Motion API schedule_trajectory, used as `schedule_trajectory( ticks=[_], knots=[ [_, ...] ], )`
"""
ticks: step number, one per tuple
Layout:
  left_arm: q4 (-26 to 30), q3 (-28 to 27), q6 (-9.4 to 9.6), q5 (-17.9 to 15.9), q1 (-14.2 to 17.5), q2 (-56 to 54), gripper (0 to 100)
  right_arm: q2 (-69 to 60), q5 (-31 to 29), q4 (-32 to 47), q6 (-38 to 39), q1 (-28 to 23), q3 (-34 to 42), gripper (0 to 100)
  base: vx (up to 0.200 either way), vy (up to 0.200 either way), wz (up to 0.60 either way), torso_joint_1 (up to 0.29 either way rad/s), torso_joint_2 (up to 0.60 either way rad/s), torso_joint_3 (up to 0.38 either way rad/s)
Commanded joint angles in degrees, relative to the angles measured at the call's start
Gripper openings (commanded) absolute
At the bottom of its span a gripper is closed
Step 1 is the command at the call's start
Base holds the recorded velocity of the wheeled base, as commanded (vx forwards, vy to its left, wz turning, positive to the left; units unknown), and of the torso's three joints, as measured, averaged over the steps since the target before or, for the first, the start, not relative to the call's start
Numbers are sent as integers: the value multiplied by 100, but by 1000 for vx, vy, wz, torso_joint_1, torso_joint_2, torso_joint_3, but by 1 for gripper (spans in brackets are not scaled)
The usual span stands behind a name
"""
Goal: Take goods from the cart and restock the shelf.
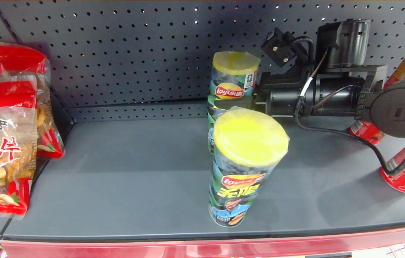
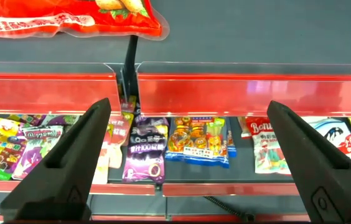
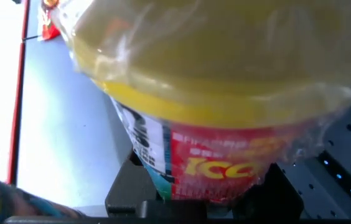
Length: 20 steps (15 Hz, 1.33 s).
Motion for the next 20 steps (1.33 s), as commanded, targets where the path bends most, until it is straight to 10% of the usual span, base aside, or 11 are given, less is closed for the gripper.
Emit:
schedule_trajectory(
  ticks=[1, 17, 18, 20],
  knots=[
    [-1, 1, -1, -4, 2, 14, 100, 68, 5, -4, -6, -1, 3, 0, 0, 0, 0, 0, 0, 0],
    [-1, 1, -1, -4, 2, 14, 100, -152, 207, -39, -164, 34, 478, 0, 0, 0, 0, 0, 0, 0],
    [-1, 1, -1, -4, 2, 14, 100, -170, 216, -39, -199, 34, 531, 100, 0, 0, 0, 0, 0, 0],
    [-1, 1, -1, 5, 2, 14, 100, -214, 259, -48, -208, 34, 618, 100, 0, 0, 0, 0, 0, 0]
  ],
)
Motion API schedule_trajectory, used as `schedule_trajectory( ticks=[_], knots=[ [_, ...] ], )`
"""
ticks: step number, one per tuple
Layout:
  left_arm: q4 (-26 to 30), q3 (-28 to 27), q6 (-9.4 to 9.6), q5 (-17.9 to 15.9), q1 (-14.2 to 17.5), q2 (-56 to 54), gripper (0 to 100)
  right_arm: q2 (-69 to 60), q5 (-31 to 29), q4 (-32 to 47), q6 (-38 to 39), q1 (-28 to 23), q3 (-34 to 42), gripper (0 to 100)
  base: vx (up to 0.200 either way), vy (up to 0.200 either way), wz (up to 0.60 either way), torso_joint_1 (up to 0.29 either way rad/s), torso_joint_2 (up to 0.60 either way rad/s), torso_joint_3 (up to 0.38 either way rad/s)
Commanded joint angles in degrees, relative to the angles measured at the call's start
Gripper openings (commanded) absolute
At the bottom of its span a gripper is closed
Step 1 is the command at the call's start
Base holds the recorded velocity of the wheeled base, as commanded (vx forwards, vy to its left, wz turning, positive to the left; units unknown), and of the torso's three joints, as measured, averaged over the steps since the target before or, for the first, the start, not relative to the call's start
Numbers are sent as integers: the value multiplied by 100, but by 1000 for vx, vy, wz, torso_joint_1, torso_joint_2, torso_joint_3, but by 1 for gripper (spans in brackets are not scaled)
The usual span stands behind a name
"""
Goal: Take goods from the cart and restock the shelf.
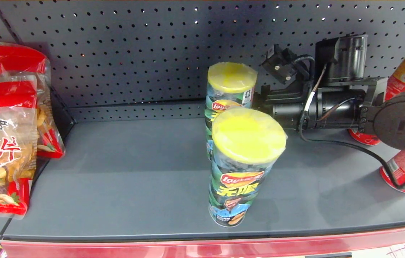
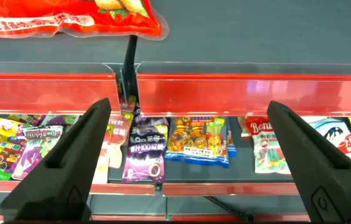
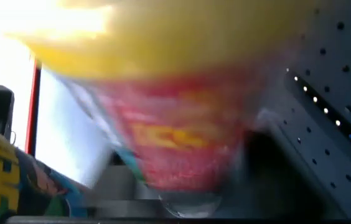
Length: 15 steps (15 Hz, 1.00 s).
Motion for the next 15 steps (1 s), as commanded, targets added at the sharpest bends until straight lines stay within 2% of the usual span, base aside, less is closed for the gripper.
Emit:
schedule_trajectory(
  ticks=[1, 5, 10, 15],
  knots=[
    [-1, 1, -1, 0, 2, 9, 100, -51, 12, -4, -12, 8, 64, 100, 0, 0, 0, 0, 0, 0],
    [-1, 1, -1, 0, 2, 9, 100, -122, 30, -4, -12, -44, 134, 100, 0, 0, 0, 0, 0, 0],
    [-1, 1, -1, 0, 2, 9, 100, -280, 3, -4, -284, -449, 697, 100, 0, 0, 0, 0, 0, 0],
    [-1, 1, -1, 0, 2, 9, 100, -210, -85, -4, -346, -616, 723, 100, 0, 0, 0, 0, 0, 0]
  ],
)
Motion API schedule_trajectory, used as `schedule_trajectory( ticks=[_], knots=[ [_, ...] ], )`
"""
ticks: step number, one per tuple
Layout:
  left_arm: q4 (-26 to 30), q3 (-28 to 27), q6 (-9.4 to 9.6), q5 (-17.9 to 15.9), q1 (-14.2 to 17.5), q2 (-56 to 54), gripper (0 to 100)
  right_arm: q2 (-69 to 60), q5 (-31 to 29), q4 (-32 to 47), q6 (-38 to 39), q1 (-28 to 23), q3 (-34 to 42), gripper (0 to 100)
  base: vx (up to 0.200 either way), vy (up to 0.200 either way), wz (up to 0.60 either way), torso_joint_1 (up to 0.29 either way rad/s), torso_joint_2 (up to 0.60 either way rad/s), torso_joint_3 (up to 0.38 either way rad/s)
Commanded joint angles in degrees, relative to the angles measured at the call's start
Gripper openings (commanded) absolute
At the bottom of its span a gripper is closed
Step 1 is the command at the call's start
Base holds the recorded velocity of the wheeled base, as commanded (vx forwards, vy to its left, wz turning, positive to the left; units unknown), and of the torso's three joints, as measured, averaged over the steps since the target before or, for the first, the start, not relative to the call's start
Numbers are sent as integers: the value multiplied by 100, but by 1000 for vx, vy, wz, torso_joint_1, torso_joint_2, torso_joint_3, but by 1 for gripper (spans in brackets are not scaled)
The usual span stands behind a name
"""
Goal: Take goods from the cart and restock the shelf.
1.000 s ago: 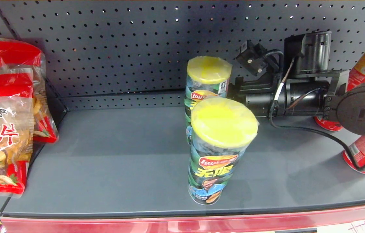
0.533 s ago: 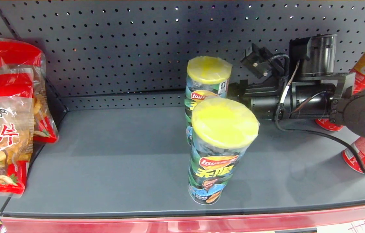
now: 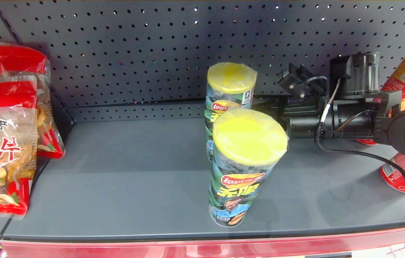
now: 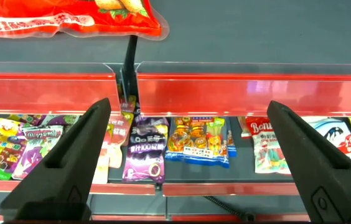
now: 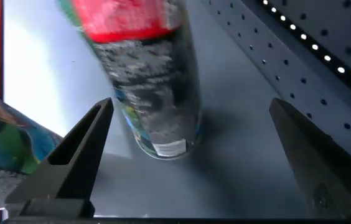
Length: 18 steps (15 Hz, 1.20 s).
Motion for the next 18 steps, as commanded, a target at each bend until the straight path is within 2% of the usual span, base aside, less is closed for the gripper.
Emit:
schedule_trajectory(
  ticks=[1, 12, 18],
  knots=[
    [-1, 1, -1, 0, 2, 6, 100, 58, 3, -1, 6, -23, 4, 100, 0, 0, 0, 0, 0, 0],
    [-1, 1, -1, 0, 2, 6, 100, 146, 3, -19, 6, -190, -31, 100, 0, 0, 0, 0, 0, 0],
    [-1, 1, -1, 0, 2, 6, 100, -566, 12, -1, 50, -129, 523, 100, 0, 0, 0, 0, 0, 0]
  ],
)
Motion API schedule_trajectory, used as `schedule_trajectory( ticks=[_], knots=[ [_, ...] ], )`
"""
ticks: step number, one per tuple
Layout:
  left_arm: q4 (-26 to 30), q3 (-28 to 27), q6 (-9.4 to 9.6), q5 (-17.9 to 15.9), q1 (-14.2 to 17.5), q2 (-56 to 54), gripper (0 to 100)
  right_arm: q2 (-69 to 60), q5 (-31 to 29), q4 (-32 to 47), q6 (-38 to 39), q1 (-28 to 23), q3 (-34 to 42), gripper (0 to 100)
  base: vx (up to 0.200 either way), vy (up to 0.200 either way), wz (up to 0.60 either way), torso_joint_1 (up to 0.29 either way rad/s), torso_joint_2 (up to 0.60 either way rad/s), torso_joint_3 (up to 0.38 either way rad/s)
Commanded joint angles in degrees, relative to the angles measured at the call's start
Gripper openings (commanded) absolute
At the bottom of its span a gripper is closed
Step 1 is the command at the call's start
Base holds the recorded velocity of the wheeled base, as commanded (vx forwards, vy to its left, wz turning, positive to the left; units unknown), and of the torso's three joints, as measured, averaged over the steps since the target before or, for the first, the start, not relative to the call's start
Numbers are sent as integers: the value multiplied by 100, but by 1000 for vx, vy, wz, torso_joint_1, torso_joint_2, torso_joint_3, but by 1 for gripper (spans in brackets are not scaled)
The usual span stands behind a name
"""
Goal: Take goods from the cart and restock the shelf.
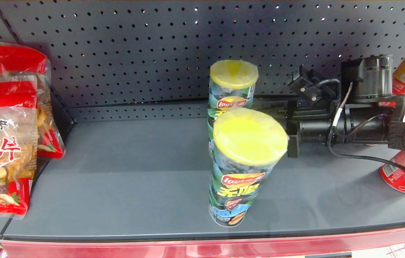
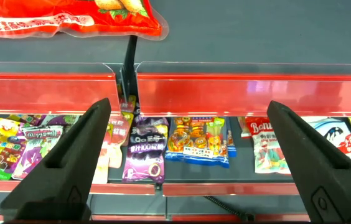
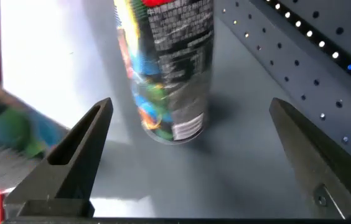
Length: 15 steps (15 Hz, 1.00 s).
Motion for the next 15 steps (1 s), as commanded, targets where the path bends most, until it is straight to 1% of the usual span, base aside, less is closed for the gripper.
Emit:
schedule_trajectory(
  ticks=[1, 6, 7, 12, 13, 15],
  knots=[
    [-1, 1, -1, 0, 2, 6, 100, -294, 5, -10, 3, 8, 189, 100, 0, 0, 0, 0, 0, 0],
    [-1, 1, -1, 0, 2, 6, 100, -566, 49, 8, -41, 43, 426, 100, 0, 0, 0, 0, 0, 0],
    [-1, 1, -1, 0, 2, 15, 100, -628, 49, 8, -50, 158, 531, 100, 0, 0, 0, 0, 0, 0],
    [-1, 1, -1, 0, 2, 6, 100, -733, 57, 16, -50, 219, 646, 100, 0, 0, 0, 0, 0, 0],
    [-1, 1, -1, -8, 2, 15, 100, -812, 49, 16, -41, 369, 760, 100, 0, 0, 0, 0, 0, 0],
    [-1, 1, -1, -8, 2, 6, 100, -874, 49, 16, -50, 395, 900, 100, 0, 0, 0, 0, 0, 0]
  ],
)
